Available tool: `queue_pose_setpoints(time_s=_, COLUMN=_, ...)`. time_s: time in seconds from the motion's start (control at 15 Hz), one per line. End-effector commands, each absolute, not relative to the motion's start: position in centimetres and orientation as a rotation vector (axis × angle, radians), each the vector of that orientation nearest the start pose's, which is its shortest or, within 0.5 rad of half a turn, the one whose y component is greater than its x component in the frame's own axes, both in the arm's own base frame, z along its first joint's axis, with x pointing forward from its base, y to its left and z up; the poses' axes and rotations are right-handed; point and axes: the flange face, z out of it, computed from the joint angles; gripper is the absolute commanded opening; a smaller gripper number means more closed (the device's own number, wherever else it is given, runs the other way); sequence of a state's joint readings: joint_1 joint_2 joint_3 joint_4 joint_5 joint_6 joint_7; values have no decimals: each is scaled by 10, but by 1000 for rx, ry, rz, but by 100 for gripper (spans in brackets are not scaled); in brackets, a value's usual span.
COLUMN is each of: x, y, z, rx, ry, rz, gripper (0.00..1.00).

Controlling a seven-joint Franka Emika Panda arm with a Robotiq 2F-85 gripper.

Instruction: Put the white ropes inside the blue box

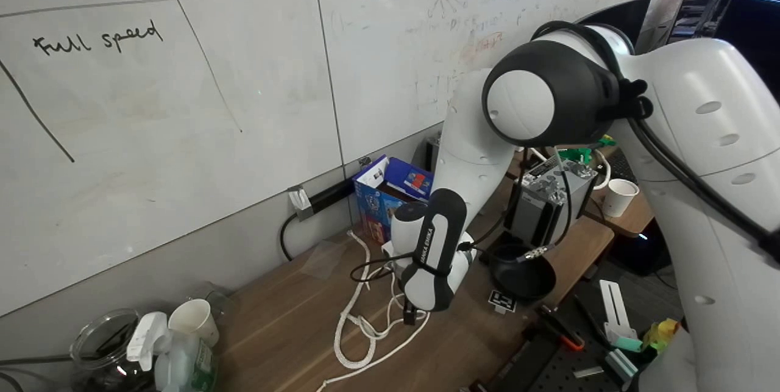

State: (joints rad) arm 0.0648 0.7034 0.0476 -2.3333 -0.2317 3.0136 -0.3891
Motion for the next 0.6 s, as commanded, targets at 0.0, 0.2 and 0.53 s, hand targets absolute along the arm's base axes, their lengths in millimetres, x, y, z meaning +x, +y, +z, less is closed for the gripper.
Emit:
queue_pose_setpoints(time_s=0.0, x=472, y=76, z=34, rx=-2944, ry=-1119, rz=25, gripper=38)
queue_pose_setpoints(time_s=0.2, x=473, y=76, z=35, rx=-2944, ry=-1119, rz=22, gripper=17)
queue_pose_setpoints(time_s=0.53, x=476, y=75, z=38, rx=-2975, ry=-1025, rz=69, gripper=4)
